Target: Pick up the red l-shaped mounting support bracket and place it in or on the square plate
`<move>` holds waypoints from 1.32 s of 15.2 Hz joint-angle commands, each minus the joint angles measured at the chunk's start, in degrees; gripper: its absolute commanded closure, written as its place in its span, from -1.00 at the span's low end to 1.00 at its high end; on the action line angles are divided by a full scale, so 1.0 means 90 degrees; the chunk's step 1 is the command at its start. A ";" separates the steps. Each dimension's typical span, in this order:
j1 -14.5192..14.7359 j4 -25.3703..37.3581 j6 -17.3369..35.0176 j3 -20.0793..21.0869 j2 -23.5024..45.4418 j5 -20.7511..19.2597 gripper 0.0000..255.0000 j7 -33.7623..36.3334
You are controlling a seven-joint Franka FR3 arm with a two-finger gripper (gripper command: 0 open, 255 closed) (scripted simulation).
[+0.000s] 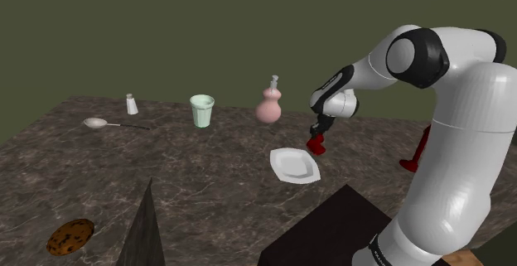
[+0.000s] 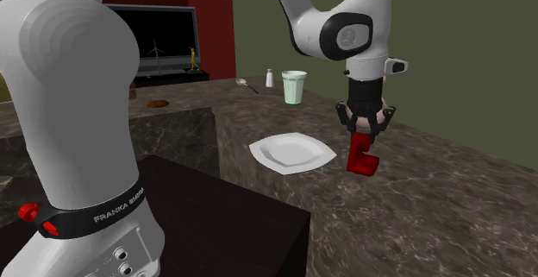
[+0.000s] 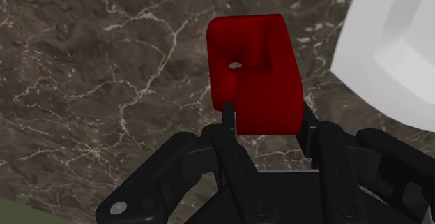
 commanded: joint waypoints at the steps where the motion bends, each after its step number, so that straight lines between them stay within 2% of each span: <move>1: 0.0058 -0.0002 -0.0124 -0.0080 -0.0138 -0.0120 1.00 0.0083; 15: 0.0353 0.0156 -0.1158 -0.0476 -0.1123 -0.1008 1.00 0.0707; 20: 0.0842 -0.0624 -0.1155 -0.0327 -0.2005 -0.1833 1.00 0.1917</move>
